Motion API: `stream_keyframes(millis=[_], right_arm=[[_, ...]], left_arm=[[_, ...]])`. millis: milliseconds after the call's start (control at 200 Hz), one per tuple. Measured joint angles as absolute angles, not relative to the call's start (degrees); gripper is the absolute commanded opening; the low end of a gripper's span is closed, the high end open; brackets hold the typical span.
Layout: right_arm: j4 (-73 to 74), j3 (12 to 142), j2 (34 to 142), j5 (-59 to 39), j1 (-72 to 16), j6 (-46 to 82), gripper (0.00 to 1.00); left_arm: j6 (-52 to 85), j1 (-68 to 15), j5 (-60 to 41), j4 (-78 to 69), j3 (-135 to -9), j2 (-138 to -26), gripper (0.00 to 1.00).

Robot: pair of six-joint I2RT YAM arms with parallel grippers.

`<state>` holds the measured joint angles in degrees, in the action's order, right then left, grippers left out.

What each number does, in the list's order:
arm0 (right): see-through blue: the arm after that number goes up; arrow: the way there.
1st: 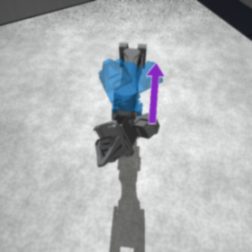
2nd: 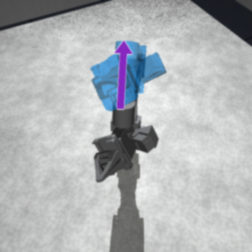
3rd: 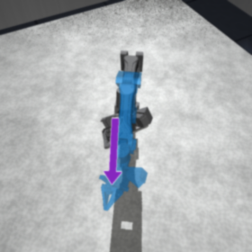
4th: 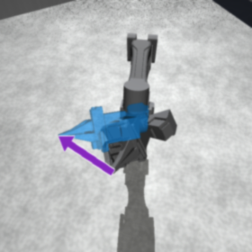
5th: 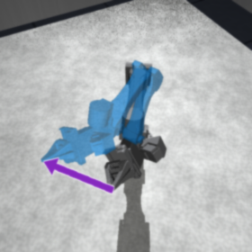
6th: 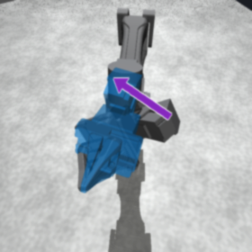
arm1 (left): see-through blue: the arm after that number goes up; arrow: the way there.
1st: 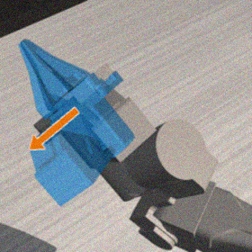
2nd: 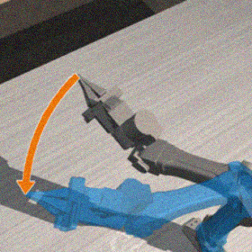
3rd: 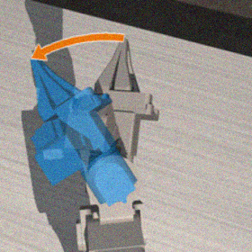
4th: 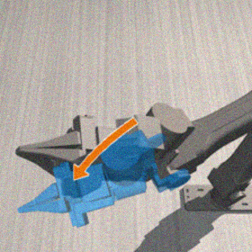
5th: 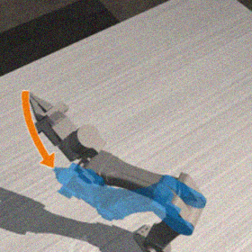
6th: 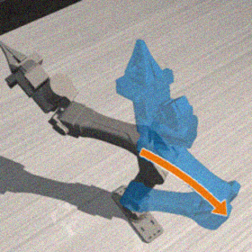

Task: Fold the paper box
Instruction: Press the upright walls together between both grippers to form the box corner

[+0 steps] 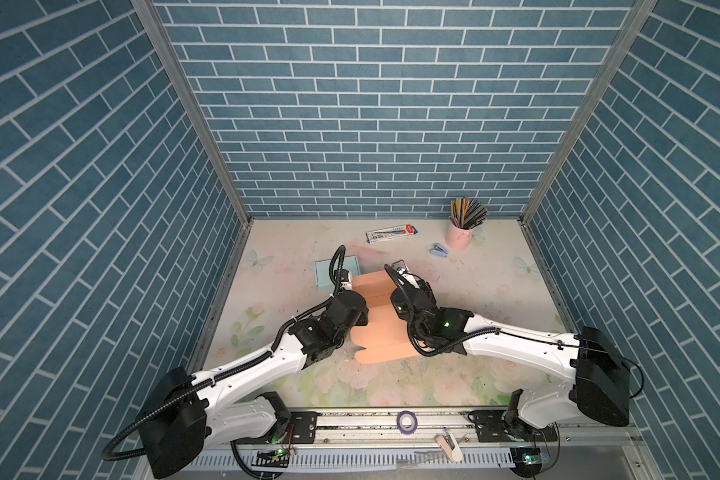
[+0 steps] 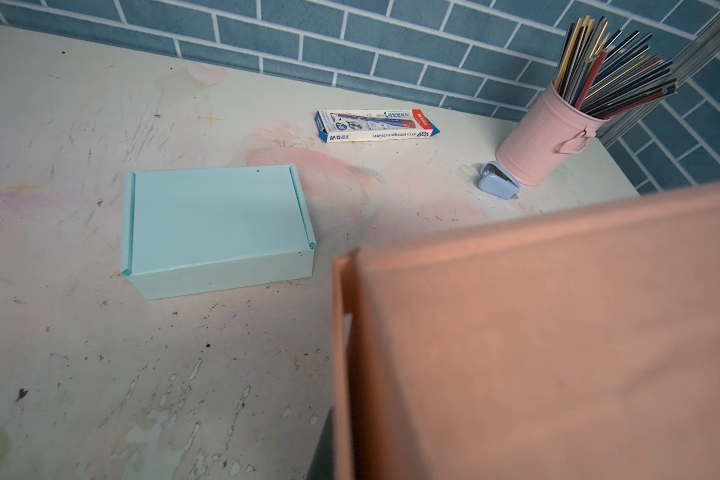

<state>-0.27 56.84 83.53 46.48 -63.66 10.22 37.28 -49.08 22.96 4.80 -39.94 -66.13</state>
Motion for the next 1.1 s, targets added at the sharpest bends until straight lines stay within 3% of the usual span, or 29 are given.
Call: stream_keyframes(millis=[175,320,420,635,750,1100], right_arm=[[1.56,56.84,83.53,48.8,-63.92,9.39,0.0],[2.37,56.84,83.57,51.03,-64.79,7.9,0.13],[2.61,56.82,83.7,52.49,-65.34,5.32,0.14],[4.95,56.69,83.7,54.19,-65.73,3.99,0.02],[5.65,56.69,83.85,54.96,-65.95,3.57,0.01],[9.82,54.78,84.64,58.41,-67.88,-2.66,0.23]], left_arm=[[38.22,-49.3,23.11,3.46,-39.94,-66.32,0.09],[38.48,-49.39,23.18,2.87,-39.94,-66.35,0.09],[38.41,-49.45,23.29,2.68,-39.94,-66.32,0.08],[39.22,-49.54,23.16,2.11,-39.94,-66.32,0.09],[39.31,-49.54,23.22,1.76,-39.94,-66.32,0.09],[39.42,-49.6,23.55,1.98,-39.92,-66.32,0.09]])
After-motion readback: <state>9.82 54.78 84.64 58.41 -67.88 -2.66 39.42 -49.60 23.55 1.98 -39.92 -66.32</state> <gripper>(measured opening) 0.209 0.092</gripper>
